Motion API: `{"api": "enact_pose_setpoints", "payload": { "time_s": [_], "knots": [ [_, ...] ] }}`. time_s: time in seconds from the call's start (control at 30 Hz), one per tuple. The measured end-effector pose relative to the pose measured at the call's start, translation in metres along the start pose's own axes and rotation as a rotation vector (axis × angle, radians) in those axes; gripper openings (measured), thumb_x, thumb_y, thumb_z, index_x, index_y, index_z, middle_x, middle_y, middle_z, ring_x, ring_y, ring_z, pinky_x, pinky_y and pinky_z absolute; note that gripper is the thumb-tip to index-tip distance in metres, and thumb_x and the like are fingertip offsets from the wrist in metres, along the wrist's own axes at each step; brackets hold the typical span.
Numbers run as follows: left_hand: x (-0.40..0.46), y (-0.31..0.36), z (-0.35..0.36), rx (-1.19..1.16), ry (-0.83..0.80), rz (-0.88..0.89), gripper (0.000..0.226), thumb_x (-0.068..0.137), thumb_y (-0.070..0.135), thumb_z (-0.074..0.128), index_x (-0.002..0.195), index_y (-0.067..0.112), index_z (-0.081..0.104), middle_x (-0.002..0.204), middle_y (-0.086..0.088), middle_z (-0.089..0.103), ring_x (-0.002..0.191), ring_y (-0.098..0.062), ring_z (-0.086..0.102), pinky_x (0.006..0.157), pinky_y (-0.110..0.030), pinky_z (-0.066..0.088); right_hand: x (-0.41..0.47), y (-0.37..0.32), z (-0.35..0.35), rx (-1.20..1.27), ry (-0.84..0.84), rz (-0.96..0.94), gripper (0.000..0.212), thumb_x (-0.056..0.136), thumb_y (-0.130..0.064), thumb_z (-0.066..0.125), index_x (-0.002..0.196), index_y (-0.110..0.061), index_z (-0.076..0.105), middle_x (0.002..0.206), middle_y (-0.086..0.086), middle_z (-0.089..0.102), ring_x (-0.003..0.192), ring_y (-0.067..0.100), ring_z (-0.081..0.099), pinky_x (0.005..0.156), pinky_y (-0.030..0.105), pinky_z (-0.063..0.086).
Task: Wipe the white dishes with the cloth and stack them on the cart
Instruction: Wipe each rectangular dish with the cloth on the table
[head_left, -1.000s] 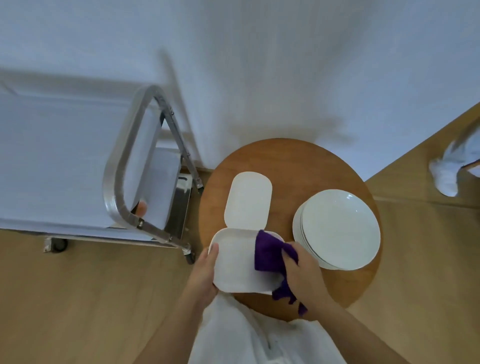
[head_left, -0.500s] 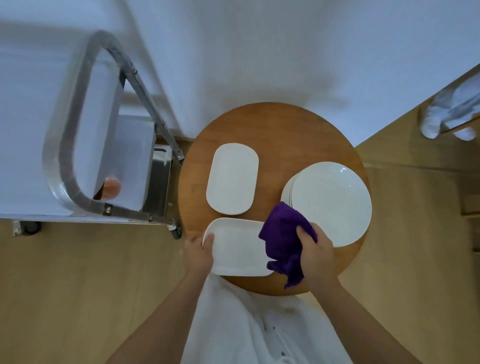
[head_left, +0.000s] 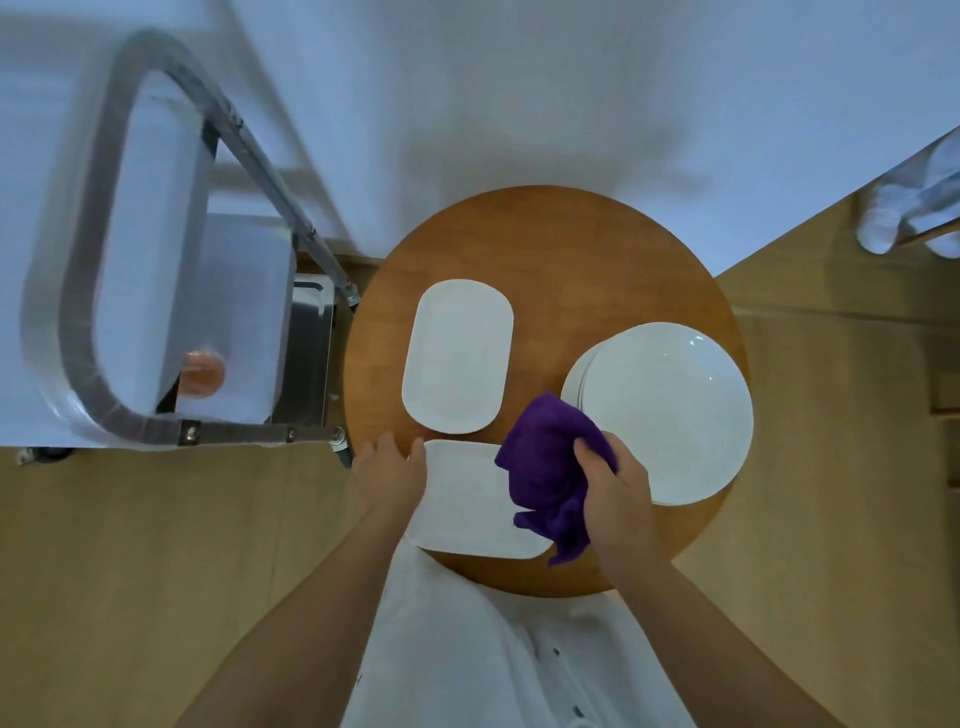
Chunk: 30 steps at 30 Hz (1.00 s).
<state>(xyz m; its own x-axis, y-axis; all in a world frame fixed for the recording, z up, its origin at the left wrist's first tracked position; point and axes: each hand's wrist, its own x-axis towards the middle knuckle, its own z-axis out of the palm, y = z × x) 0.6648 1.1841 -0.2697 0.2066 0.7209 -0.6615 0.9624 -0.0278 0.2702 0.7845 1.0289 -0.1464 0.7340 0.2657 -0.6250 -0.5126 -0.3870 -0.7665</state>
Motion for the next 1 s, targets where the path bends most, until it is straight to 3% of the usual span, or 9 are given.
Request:
{"api": "enact_pose_setpoints", "payload": {
  "time_s": [0.1, 0.2, 0.43, 0.67, 0.73, 0.9, 1.0],
  "knots": [
    [0.014, 0.027, -0.008, -0.233, -0.046, -0.047, 0.046, 0.097, 0.052, 0.041, 0.109, 0.01, 0.056, 0.104, -0.01, 0.063, 0.096, -0.026, 0.061, 0.085, -0.042, 0.054, 0.005, -0.003, 0.0, 0.008, 0.013, 0.003, 0.014, 0.097, -0.02, 0.047, 0.09, -0.029, 0.056, 0.085, -0.011, 0.062, 0.077, 0.011, 0.061, 0.05, 0.011, 0.049],
    [0.028, 0.046, -0.007, -0.159, -0.121, -0.095, 0.059, 0.096, 0.056, 0.038, 0.126, 0.006, 0.049, 0.117, -0.012, 0.061, 0.1, -0.029, 0.06, 0.076, -0.035, 0.048, 0.011, -0.005, 0.0, -0.002, 0.022, 0.013, 0.014, 0.097, -0.022, 0.047, 0.089, -0.031, 0.054, 0.087, -0.013, 0.061, 0.079, 0.012, 0.06, 0.05, 0.011, 0.047],
    [0.046, 0.055, -0.017, 0.026, -0.153, -0.073, 0.039, 0.1, 0.03, 0.045, 0.122, -0.001, 0.055, 0.122, -0.02, 0.059, 0.113, -0.035, 0.057, 0.089, -0.038, 0.046, 0.014, -0.009, -0.006, -0.02, 0.026, 0.02, 0.015, 0.097, -0.023, 0.046, 0.086, -0.031, 0.052, 0.085, -0.016, 0.059, 0.078, 0.012, 0.059, 0.05, 0.009, 0.047],
    [0.042, 0.052, -0.027, 0.148, -0.095, 0.012, 0.032, 0.1, 0.033, 0.046, 0.113, 0.005, 0.056, 0.114, -0.015, 0.062, 0.103, -0.031, 0.061, 0.09, -0.038, 0.05, 0.013, -0.011, -0.01, -0.044, 0.027, 0.026, 0.015, 0.097, -0.023, 0.046, 0.087, -0.032, 0.051, 0.086, -0.016, 0.059, 0.079, 0.011, 0.059, 0.05, 0.01, 0.046],
    [0.041, 0.05, -0.03, 0.059, -0.058, 0.038, 0.033, 0.101, 0.033, 0.043, 0.115, 0.006, 0.055, 0.115, -0.013, 0.061, 0.105, -0.032, 0.06, 0.089, -0.038, 0.049, 0.012, -0.011, -0.011, -0.039, 0.028, 0.027, 0.015, 0.098, -0.023, 0.046, 0.087, -0.033, 0.05, 0.087, -0.016, 0.058, 0.079, 0.011, 0.059, 0.049, 0.009, 0.046],
    [0.035, 0.049, -0.034, -0.493, 0.106, -0.004, 0.015, 0.101, 0.031, 0.043, 0.106, 0.017, 0.043, 0.102, -0.004, 0.053, 0.102, -0.025, 0.057, 0.081, -0.032, 0.046, 0.007, -0.011, -0.01, -0.017, 0.003, 0.049, 0.011, 0.098, -0.024, 0.046, 0.105, -0.029, 0.051, 0.093, -0.013, 0.06, 0.085, 0.013, 0.059, 0.058, 0.014, 0.048],
    [0.034, 0.054, -0.041, -0.703, 0.139, -0.128, 0.028, 0.103, 0.027, 0.04, 0.127, 0.014, 0.04, 0.121, -0.008, 0.052, 0.112, -0.025, 0.053, 0.098, -0.041, 0.046, 0.002, -0.015, -0.008, -0.007, -0.006, 0.047, 0.01, 0.097, -0.023, 0.046, 0.101, -0.029, 0.052, 0.092, -0.012, 0.061, 0.084, 0.013, 0.06, 0.056, 0.013, 0.048]
  ]
}}
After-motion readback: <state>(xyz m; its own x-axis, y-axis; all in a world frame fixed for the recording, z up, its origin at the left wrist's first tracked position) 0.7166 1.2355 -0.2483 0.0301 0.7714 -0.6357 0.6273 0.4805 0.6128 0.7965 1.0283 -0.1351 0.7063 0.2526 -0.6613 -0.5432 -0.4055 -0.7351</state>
